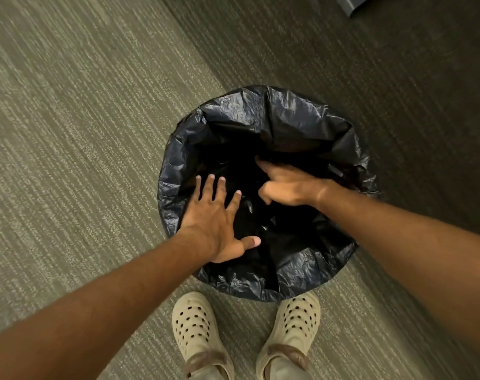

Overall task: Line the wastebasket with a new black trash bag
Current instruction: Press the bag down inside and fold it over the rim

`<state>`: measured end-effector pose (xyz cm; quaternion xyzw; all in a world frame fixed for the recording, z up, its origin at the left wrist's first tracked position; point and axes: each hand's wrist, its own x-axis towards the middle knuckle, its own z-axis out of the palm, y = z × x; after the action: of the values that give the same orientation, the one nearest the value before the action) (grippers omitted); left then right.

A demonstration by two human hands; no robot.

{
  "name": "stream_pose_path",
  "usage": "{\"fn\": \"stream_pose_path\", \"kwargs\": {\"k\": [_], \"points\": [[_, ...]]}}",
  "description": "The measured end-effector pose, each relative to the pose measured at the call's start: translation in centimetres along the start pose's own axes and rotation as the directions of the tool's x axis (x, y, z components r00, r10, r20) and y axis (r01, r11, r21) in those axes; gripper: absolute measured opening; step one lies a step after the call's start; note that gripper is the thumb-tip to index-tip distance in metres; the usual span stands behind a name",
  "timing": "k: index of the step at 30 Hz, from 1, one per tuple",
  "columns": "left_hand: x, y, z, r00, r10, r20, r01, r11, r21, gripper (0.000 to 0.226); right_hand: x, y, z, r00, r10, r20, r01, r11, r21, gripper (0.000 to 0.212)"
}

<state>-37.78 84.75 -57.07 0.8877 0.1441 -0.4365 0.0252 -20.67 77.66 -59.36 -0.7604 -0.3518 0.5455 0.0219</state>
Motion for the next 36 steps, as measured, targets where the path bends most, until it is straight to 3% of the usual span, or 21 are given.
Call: {"fn": "stream_pose_path", "kwargs": {"k": [2,4,7,9,11,15,17,21,22,24,25,27,29,30,33,36], "points": [[0.5,-0.1,-0.2,1.0,0.003,-0.001,-0.002,0.999,0.04,0.106,0.0,0.7,2.4,0.997,-0.02,0.073,0.04,0.958,-0.283,0.09],[0.9,-0.2,0.0,0.999,-0.021,0.049,0.015,0.994,0.113,0.106,0.0,1.3,4.8,0.984,-0.01,0.18,0.104,0.848,-0.519,0.084],[1.2,-0.2,0.1,0.99,-0.062,0.123,0.034,0.976,0.217,0.111,0.0,2.0,6.5,0.936,0.116,0.332,0.14,0.742,-0.656,0.086],[1.2,0.0,0.1,0.989,-0.073,0.129,0.043,0.975,0.22,0.114,0.1,2.0,6.7,0.909,0.171,0.381,0.14,0.735,-0.664,0.086],[1.1,0.2,0.1,0.992,-0.068,0.104,0.044,0.976,0.214,0.116,0.1,1.6,6.2,0.929,0.129,0.346,0.108,0.801,-0.589,0.084],[0.5,1.1,0.3,0.994,-0.033,0.101,0.008,0.972,0.235,0.114,1.1,0.6,4.8,0.993,-0.02,0.114,0.053,0.955,-0.29,0.083],[0.3,1.3,0.2,0.989,-0.034,0.142,0.001,0.973,0.229,0.114,1.6,-0.1,5.2,0.991,-0.003,0.136,0.048,0.944,-0.327,0.083],[0.1,1.1,-0.1,0.98,-0.067,0.19,0.017,0.968,0.251,0.113,1.5,-0.9,7.1,0.937,0.105,0.333,0.087,0.852,-0.516,0.076],[0.0,1.0,-0.3,0.983,-0.06,0.173,0.017,0.971,0.24,0.11,1.3,-1.0,7.1,0.941,0.103,0.322,0.081,0.856,-0.511,0.073],[0.1,1.2,-0.6,0.999,0.004,0.042,-0.01,0.992,0.129,0.094,1.1,-1.3,6.2,0.985,0.029,0.169,0.053,0.888,-0.457,0.068],[0.4,1.2,-0.8,0.996,0.057,-0.066,-0.056,0.998,0.017,0.078,1.2,-1.4,5.5,0.998,-0.008,0.061,0.029,0.934,-0.357,0.065],[1.7,1.2,-0.7,0.97,0.134,-0.202,-0.185,0.948,-0.26,0.052,1.4,-1.0,4.0,0.996,0.037,-0.076,-0.03,0.995,0.092,0.056],[3.1,0.8,-0.4,0.986,0.142,-0.086,-0.165,0.903,-0.398,0.052,1.6,-0.2,3.1,0.988,0.156,-0.021,-0.122,0.846,0.518,0.046],[3.7,0.4,-0.1,0.994,0.112,-0.001,-0.105,0.926,-0.363,0.058,1.7,0.4,2.7,0.978,0.208,0.007,-0.17,0.778,0.605,0.043],[5.1,-0.1,0.5,0.99,-0.022,0.136,0.04,0.99,-0.132,0.075,2.1,1.9,2.0,0.955,0.289,-0.061,-0.206,0.8,0.564,0.044],[5.0,0.8,0.3,0.998,-0.025,0.055,0.03,0.994,-0.108,0.082,1.7,2.1,2.5,0.973,0.173,-0.15,-0.13,0.957,0.258,0.059]]}}
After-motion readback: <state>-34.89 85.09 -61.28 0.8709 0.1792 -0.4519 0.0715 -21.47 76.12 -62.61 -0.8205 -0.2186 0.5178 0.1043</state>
